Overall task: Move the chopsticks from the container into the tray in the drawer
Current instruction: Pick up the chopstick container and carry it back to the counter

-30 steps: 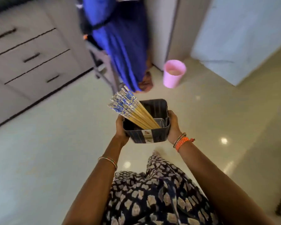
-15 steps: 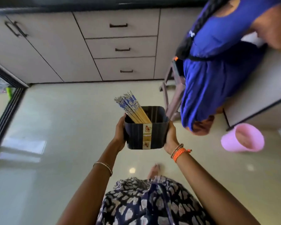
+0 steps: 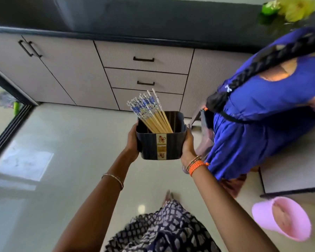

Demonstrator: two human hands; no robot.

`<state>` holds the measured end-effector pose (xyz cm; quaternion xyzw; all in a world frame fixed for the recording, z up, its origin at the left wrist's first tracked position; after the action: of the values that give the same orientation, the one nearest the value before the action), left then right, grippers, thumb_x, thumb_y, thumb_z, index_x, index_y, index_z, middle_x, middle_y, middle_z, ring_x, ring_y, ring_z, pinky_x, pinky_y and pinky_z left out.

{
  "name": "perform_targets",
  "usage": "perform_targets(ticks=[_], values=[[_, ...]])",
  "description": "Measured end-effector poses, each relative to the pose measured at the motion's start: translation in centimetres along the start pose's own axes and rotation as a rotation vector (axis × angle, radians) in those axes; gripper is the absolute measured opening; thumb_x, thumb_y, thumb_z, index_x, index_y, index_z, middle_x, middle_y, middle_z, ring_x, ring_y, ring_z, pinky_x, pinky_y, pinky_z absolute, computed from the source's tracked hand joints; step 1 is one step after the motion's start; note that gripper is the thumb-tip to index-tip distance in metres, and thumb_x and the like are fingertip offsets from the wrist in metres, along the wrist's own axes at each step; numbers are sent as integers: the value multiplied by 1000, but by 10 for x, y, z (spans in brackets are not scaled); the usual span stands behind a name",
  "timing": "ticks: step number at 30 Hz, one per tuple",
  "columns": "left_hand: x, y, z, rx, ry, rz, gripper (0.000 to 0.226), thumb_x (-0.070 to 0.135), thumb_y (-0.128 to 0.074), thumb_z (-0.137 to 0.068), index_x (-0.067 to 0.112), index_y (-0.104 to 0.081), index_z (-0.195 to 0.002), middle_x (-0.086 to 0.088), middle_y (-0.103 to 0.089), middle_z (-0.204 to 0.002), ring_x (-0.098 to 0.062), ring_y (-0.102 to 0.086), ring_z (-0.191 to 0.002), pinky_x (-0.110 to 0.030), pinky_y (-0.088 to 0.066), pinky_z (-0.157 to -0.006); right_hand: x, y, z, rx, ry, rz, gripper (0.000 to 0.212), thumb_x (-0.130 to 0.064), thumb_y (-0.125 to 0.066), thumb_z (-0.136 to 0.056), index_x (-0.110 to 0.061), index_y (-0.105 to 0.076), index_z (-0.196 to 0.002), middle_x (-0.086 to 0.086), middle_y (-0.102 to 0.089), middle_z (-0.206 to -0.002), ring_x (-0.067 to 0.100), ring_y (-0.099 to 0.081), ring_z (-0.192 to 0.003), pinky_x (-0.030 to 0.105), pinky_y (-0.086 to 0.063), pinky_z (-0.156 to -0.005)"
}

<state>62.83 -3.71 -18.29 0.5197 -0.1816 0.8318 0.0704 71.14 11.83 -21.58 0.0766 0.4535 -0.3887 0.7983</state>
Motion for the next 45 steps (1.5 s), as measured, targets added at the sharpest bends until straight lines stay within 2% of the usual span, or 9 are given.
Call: perform_targets(ticks=[4,14,18,22,25,33,38,42,45], values=[[41,-6,-84,21,-62,3,39,40,-27,-97,23,-62,-92,3,-69,-90,-12,-64,-85,-28,-46,-71,-44,-33,-76,-12,26,-35,44,-49,-35,-95,-22,-65,-77,-4,-71,-57,11,-65,-61,22,-48,-55],[146,18,-269,45,-136,39,39,41,-29,-96,22,-63,-92,4,-71,-86,-8,-69,-77,-24,-50,-65,-156,-156,-224,-71,134,53,43,-49,-33,-96,-22,-63,-81,3,-66,-81,20,-60,-84,36,-47,-82],[191,34,-351,38,-155,81,38,39,-31,-96,20,-63,-88,8,-75,-74,-6,-71,-70,-18,-54,-54,-197,-215,-285,-55,170,32,43,-48,-36,-94,-23,-65,-75,0,-71,-69,16,-66,-72,29,-50,-69],[252,41,-429,-41,-189,59,40,38,-32,-96,23,-66,-83,8,-75,-74,-5,-71,-70,-16,-54,-53,-241,-267,-338,-9,192,-99,44,-50,-38,-94,-20,-68,-80,8,-71,-85,24,-65,-86,38,-51,-85],[290,39,-478,-118,-203,78,44,37,-32,-96,25,-71,-80,5,-76,-77,-7,-71,-72,-18,-55,-55,-279,-292,-369,11,265,-188,46,-51,-43,-93,-21,-73,-75,-2,-76,-71,17,-68,-81,31,-53,-72],[352,10,-588,-225,-123,156,47,49,-32,-92,23,-71,-88,0,-76,-88,-15,-71,-84,-30,-56,-70,-360,-328,-445,75,434,-352,37,-40,-44,-95,-22,-74,-81,-1,-74,-83,19,-66,-90,34,-49,-88],[376,-17,-644,-226,-132,161,49,39,-31,-94,22,-74,-80,4,-76,-82,-11,-72,-80,-23,-57,-65,-389,-339,-505,101,394,-430,31,-35,-48,-92,-18,-74,-90,17,-64,-120,34,-57,-120,46,-42,-107],[384,-27,-689,-169,-134,143,41,36,-34,-92,20,-70,-81,3,-74,-84,-11,-70,-83,-31,-51,-81,-410,-342,-548,114,385,-478,27,-32,-53,-87,-23,-76,-76,5,-69,-97,25,-62,-103,40,-45,-99],[386,-33,-717,-155,-113,167,45,34,-35,-92,23,-73,-71,5,-74,-77,-8,-70,-77,-29,-53,-74,-420,-345,-577,116,364,-453,26,-35,-52,-86,-23,-75,-79,5,-70,-97,25,-62,-102,40,-45,-99]])
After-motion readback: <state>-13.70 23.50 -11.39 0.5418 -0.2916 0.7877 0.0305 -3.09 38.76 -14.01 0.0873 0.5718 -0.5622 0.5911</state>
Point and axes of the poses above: each hand's wrist, its own z-axis away from the middle knuckle, its own y-axis out of the back of the hand, x = y × z, the point moved 8 cm from there along -z, towards the middle knuckle
